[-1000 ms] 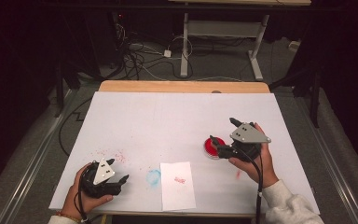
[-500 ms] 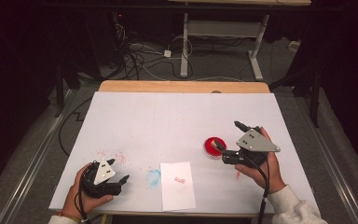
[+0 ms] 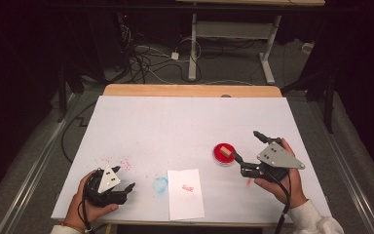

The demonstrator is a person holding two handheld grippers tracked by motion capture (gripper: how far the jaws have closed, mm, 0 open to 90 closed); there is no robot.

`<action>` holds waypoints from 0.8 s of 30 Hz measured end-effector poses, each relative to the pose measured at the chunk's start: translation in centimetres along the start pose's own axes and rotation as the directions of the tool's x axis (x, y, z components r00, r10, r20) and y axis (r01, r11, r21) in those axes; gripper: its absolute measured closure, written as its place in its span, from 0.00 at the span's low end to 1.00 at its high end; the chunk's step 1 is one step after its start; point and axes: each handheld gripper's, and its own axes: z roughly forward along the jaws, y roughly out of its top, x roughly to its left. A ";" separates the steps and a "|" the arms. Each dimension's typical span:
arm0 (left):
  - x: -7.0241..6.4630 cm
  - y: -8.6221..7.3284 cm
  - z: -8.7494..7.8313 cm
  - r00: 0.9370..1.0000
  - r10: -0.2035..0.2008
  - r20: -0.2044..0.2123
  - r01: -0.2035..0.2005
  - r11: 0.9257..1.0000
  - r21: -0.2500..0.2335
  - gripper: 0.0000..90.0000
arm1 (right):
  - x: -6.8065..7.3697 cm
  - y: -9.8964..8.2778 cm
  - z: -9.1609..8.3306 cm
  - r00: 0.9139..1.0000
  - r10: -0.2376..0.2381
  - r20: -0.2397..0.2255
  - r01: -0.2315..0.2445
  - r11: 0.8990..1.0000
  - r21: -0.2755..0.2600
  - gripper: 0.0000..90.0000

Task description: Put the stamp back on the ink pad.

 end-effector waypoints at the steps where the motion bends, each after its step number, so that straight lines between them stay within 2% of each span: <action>1: 0.0 0.0 0.0 1.000 0.001 0.000 -0.001 1.000 0.001 0.27 | -0.1 -0.1 -0.1 1.000 -0.003 0.003 0.003 1.000 -0.001 0.19; 13: 0.0 0.0 0.1 1.000 0.002 0.001 -0.002 1.000 0.002 0.27 | -0.7 -1.8 -1.7 0.999 -0.014 0.038 0.013 1.000 0.015 0.19; 17: 0.0 0.0 0.0 1.000 0.004 -0.001 -0.004 1.000 0.000 0.27 | -1.1 -2.8 -2.1 0.999 0.000 0.048 -0.002 0.999 0.037 0.20; 23: 0.0 0.1 0.2 1.000 0.009 0.001 -0.009 1.000 0.003 0.27 | -1.4 -4.3 -2.5 0.998 -0.003 0.060 -0.002 0.997 0.078 0.20; 24: 0.1 0.2 0.2 1.000 0.020 -0.003 -0.020 1.000 -0.005 0.27 | -1.4 -4.5 -2.6 0.998 -0.003 0.064 -0.002 0.997 0.082 0.20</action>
